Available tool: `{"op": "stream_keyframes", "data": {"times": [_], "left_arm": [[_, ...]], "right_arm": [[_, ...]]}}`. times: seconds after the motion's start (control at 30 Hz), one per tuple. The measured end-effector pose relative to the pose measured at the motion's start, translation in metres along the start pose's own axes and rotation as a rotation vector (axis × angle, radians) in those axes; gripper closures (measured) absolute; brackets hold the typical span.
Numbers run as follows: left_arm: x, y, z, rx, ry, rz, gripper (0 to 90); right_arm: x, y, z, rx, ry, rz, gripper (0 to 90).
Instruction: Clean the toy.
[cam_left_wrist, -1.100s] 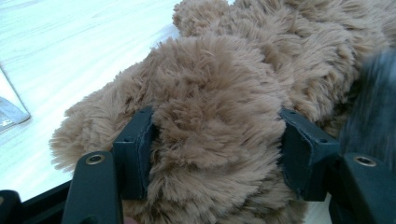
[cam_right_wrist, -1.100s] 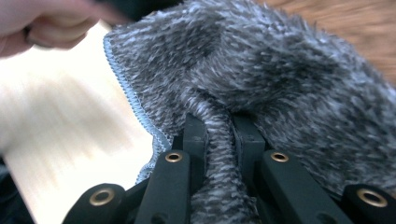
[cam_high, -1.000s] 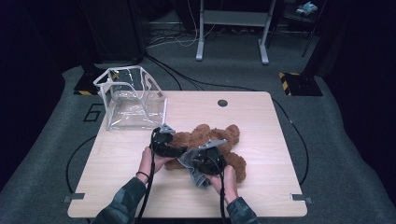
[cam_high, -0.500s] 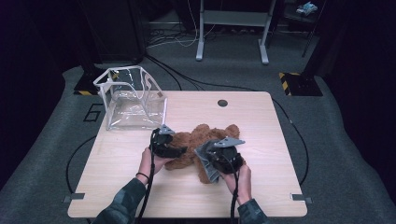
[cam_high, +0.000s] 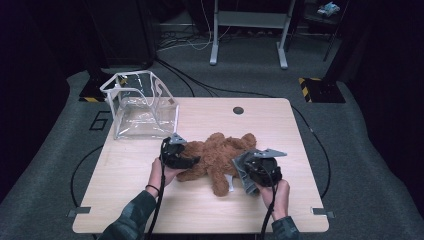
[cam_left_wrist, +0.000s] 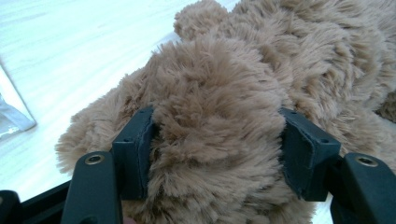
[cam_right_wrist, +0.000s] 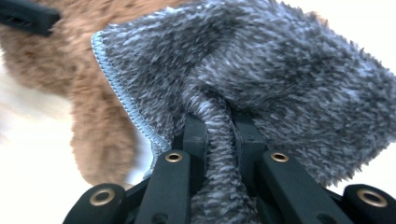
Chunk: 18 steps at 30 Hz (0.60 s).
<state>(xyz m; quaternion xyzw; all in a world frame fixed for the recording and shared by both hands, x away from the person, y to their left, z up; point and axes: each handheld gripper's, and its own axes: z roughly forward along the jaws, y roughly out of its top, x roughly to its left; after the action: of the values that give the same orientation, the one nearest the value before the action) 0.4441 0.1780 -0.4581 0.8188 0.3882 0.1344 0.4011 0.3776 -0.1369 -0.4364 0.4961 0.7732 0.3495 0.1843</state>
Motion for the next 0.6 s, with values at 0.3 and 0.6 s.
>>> {"op": "stream_keyframes", "data": {"times": [0.3, 0.6], "left_arm": [[-0.011, 0.006, -0.012, -0.057, 0.036, 0.029, 26.2], [-0.028, 0.005, -0.028, -0.062, 0.066, 0.013, 6.7]], "right_arm": [[-0.039, -0.02, -0.02, 0.0, -0.08, 0.078, 78.9], [-0.056, -0.034, -0.021, 0.006, -0.101, 0.13, 78.7]]}}
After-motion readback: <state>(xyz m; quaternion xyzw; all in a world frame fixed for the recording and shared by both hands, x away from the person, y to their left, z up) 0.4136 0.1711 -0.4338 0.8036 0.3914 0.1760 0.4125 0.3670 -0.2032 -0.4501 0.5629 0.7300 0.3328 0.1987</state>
